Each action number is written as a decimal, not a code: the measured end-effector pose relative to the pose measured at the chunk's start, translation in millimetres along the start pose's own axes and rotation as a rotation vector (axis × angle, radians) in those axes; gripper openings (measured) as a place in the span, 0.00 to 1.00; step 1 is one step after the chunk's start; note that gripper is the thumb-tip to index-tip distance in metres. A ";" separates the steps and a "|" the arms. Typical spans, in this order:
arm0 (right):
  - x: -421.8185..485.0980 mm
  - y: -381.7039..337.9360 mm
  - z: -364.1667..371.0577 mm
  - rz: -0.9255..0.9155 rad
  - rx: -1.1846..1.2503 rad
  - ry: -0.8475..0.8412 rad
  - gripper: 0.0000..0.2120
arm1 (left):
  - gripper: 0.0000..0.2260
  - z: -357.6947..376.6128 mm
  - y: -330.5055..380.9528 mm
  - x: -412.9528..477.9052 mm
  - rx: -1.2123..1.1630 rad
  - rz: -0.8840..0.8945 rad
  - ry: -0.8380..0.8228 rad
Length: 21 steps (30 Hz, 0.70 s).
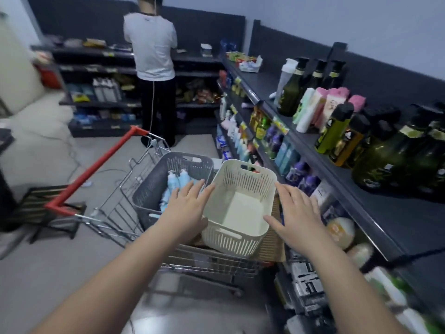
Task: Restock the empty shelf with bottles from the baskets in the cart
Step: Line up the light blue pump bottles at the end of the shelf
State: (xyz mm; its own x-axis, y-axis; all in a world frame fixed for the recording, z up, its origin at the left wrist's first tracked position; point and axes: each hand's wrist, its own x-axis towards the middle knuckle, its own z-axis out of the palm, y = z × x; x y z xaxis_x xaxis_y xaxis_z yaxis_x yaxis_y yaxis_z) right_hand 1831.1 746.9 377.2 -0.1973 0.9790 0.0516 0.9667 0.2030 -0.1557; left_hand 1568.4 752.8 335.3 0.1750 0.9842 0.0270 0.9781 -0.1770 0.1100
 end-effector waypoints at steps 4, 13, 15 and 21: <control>45.3 -19.7 19.7 -0.098 0.083 -0.033 0.38 | 0.34 10.3 -30.2 3.5 -0.006 -0.116 -0.020; 147.1 -33.5 77.2 -0.269 0.205 -0.190 0.40 | 0.40 25.7 -84.2 44.0 -0.049 -0.348 -0.089; 164.9 -35.2 83.3 -0.303 0.208 -0.228 0.40 | 0.40 25.5 -88.5 55.2 -0.068 -0.387 -0.081; 218.2 -46.3 96.4 -0.394 0.197 -0.281 0.39 | 0.38 32.3 -93.9 88.1 -0.078 -0.453 -0.107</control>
State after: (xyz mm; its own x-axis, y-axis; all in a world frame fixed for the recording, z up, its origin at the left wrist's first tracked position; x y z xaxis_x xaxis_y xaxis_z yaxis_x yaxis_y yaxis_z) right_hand 1727.6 952.9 300.5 -0.6018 0.7897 -0.1190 0.7668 0.5298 -0.3623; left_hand 1495.6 856.4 295.2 -0.2527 0.9570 -0.1426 0.9480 0.2743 0.1611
